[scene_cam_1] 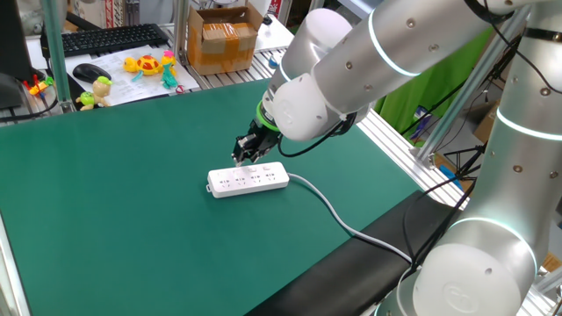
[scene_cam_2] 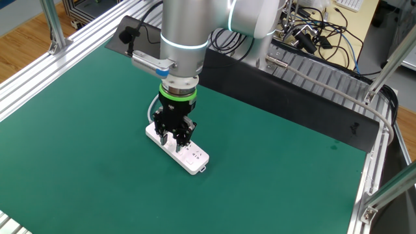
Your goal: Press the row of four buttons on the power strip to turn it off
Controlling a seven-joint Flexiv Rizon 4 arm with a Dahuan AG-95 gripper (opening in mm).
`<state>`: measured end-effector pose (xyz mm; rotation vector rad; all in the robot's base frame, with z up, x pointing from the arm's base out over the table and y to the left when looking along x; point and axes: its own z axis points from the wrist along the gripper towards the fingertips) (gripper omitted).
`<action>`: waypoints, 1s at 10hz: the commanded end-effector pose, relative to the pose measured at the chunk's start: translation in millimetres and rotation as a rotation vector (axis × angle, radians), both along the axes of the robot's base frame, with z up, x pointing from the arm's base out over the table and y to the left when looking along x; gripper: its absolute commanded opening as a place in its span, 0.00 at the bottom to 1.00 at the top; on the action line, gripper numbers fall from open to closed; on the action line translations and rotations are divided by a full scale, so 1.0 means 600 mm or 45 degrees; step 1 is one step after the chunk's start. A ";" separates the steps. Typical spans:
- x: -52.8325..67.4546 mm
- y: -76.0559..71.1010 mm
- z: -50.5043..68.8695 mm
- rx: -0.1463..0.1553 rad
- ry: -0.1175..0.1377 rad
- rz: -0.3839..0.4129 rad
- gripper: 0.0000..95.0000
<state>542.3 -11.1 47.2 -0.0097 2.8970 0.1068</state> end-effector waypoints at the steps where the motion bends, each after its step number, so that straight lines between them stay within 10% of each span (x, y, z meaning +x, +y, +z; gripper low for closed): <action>1: 0.001 0.001 -0.001 0.013 0.008 0.000 0.40; 6: 0.001 0.001 -0.001 0.024 0.157 -0.039 0.40; 10: 0.001 0.001 -0.001 0.039 0.195 -0.043 0.40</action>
